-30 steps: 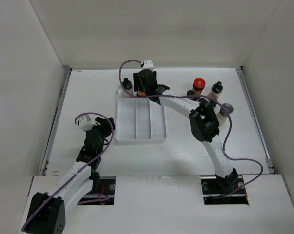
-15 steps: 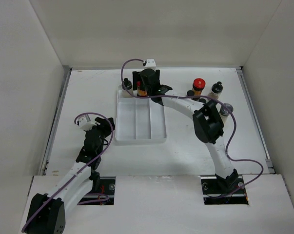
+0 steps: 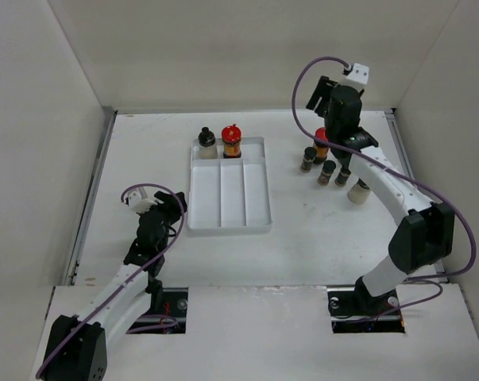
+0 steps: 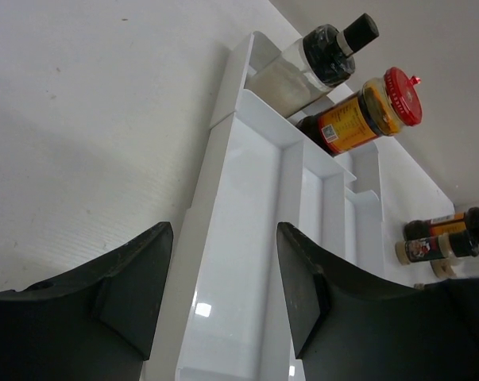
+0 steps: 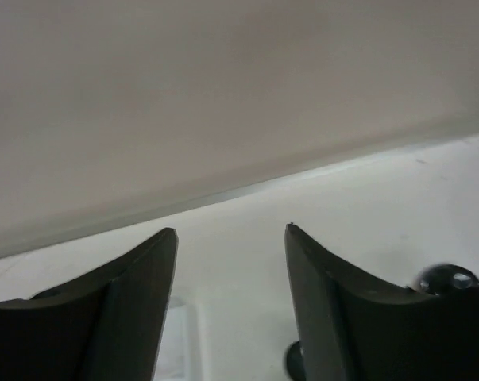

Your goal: Organize the condiment bottles

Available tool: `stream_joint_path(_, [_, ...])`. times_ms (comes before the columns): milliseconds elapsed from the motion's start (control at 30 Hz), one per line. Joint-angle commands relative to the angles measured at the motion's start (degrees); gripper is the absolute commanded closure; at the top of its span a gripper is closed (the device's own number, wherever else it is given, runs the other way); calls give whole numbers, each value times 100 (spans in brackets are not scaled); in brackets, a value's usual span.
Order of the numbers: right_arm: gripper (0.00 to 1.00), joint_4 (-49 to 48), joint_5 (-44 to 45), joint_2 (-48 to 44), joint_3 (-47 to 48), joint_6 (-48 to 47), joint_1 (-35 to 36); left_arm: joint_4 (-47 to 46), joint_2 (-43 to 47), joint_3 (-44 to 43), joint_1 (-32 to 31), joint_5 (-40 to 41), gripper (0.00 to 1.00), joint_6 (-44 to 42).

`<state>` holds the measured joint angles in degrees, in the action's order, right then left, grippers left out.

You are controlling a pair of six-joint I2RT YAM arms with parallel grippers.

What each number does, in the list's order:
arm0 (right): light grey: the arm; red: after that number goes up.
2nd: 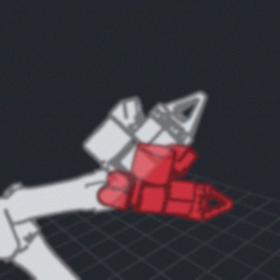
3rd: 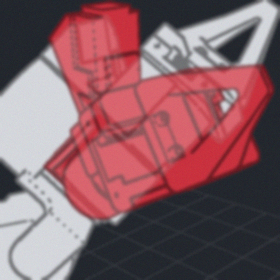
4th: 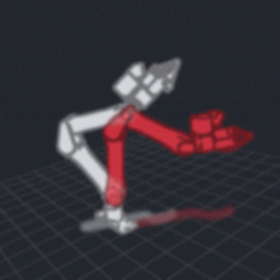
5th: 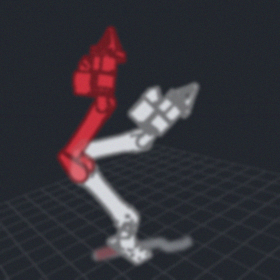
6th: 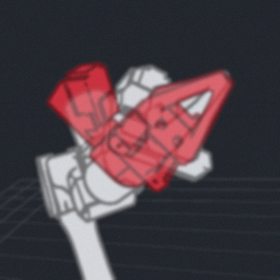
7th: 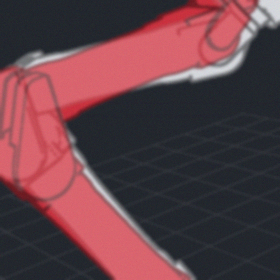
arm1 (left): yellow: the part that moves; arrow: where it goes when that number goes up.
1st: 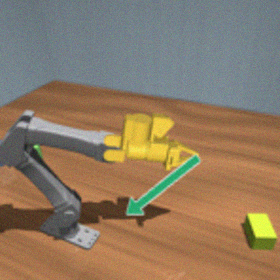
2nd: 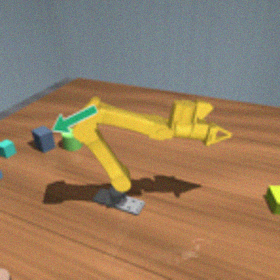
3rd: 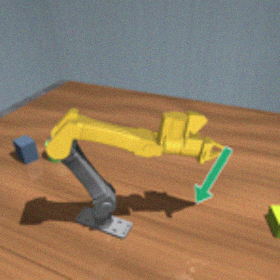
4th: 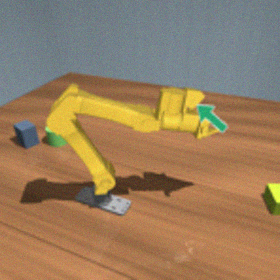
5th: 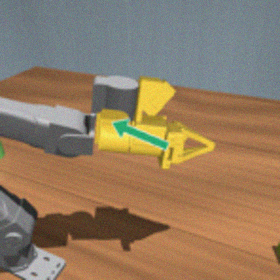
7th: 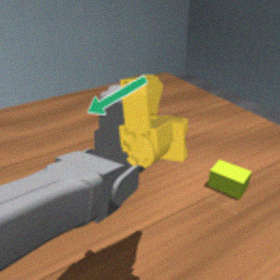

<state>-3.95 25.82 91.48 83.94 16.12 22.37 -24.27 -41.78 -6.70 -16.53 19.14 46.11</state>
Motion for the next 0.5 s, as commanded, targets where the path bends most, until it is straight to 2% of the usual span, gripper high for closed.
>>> stream_joint_path(0, [23,526,458,151,-483,-161,-237,-271,-41,-7,-12,-59,47,47])
stream_joint_path(67, [9,587,441,203,-580,-144,-439,-297,-41,-7,-38,-7,47,21])
stream_joint_path(167, [1,728,82,431,-528,-109,-650,-262,-15,-7,-38,-24,47,12])
stream_joint_path(300, [0,974,-341,818,-326,22,-817,-297,12,20,-38,46,47,-5])
stream_joint_path(467, [0,1062,-368,1187,-185,102,-932,-306,3,11,-56,55,47,-14])
